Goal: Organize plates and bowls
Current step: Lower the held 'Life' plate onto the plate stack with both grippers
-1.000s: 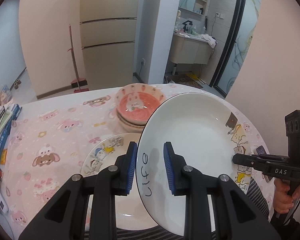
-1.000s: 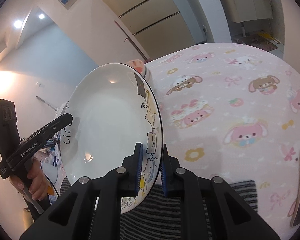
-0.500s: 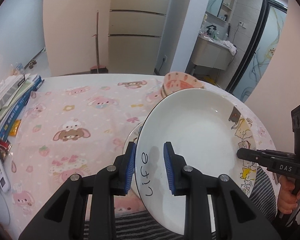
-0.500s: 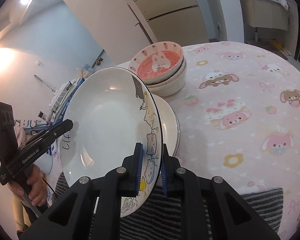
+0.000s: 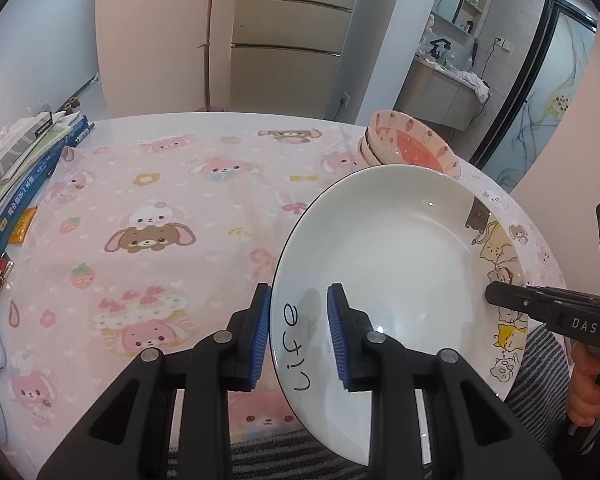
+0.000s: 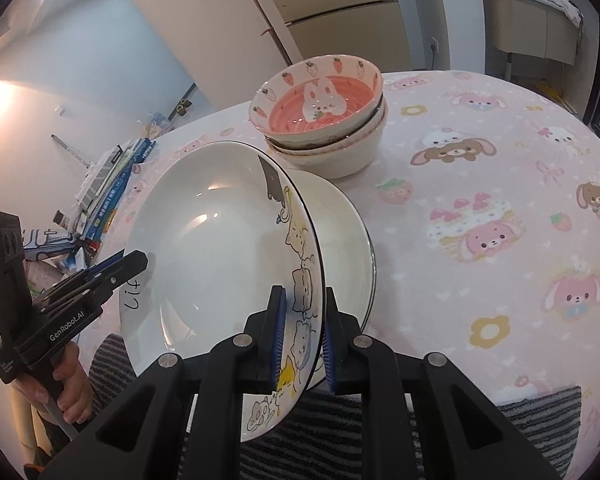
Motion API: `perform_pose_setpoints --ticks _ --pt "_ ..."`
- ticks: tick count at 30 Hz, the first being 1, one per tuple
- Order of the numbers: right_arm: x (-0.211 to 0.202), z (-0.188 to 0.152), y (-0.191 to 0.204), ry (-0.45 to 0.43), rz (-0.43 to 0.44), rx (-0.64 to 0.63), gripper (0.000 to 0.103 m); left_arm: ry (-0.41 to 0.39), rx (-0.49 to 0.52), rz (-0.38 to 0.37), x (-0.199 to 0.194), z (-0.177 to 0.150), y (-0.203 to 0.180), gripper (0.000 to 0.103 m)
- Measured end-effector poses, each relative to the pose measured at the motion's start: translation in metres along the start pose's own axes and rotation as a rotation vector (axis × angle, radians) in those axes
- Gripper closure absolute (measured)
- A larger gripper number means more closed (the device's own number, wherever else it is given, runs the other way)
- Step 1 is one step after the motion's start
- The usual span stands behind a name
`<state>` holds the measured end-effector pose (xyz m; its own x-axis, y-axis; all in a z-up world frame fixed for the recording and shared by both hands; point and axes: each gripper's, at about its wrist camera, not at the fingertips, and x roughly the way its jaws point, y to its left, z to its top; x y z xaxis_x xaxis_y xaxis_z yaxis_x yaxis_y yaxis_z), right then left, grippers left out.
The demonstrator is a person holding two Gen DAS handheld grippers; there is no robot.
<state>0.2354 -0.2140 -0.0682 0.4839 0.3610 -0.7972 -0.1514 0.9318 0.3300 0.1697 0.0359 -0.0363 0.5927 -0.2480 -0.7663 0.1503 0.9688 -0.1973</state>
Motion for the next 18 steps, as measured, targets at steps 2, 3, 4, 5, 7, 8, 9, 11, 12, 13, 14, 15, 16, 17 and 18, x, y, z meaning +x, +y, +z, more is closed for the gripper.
perform_pose_setpoints --ticks 2,3,4,5,7,8,9,11,12,13,14,15,16,17,18 --pt "0.002 0.000 -0.002 -0.003 -0.015 0.004 0.083 0.004 0.008 -0.008 0.005 -0.001 -0.002 0.078" --pt "0.003 0.001 -0.004 -0.005 -0.023 0.004 0.083 0.008 0.017 -0.004 0.008 -0.002 -0.004 0.078" --pt "0.004 0.001 -0.004 -0.008 -0.028 0.003 0.083 0.012 0.028 0.003 0.011 -0.004 -0.006 0.078" --pt "0.003 0.001 -0.004 -0.015 -0.038 -0.003 0.083 0.017 0.042 0.012 0.014 -0.005 -0.008 0.078" --pt "0.003 0.001 -0.002 -0.032 -0.058 -0.016 0.083 0.029 0.051 0.015 0.020 -0.008 -0.010 0.078" --pt "0.002 0.000 -0.002 -0.037 -0.066 -0.024 0.083 0.034 0.052 0.012 0.022 -0.009 -0.010 0.078" --pt "0.002 0.000 0.000 -0.044 -0.075 -0.035 0.083 0.030 0.057 0.016 0.024 -0.010 -0.010 0.078" --pt "0.002 0.000 0.002 -0.054 -0.091 -0.054 0.083 0.018 0.076 0.035 0.025 -0.010 -0.013 0.078" --pt "0.003 -0.001 0.003 -0.058 -0.095 -0.062 0.083 0.011 0.080 0.042 0.025 -0.011 -0.014 0.078" --pt "0.004 -0.001 0.004 -0.061 -0.096 -0.070 0.083 0.002 0.083 0.048 0.025 -0.012 -0.014 0.078" --pt "0.005 -0.001 0.005 -0.062 -0.095 -0.076 0.083 -0.006 0.069 0.053 0.026 -0.013 -0.012 0.078" --pt "0.008 -0.002 0.006 -0.051 -0.098 -0.078 0.083 -0.009 0.036 0.049 0.027 -0.013 -0.008 0.078" --pt "0.010 -0.003 0.006 -0.045 -0.105 -0.079 0.082 -0.012 0.010 0.046 0.028 -0.014 -0.005 0.078" --pt "0.013 -0.005 0.007 -0.040 -0.111 -0.081 0.080 -0.011 0.011 0.045 0.029 -0.014 -0.004 0.078" --pt "0.013 -0.005 0.007 -0.045 -0.117 -0.085 0.080 -0.014 0.019 0.047 0.029 -0.015 -0.005 0.078"
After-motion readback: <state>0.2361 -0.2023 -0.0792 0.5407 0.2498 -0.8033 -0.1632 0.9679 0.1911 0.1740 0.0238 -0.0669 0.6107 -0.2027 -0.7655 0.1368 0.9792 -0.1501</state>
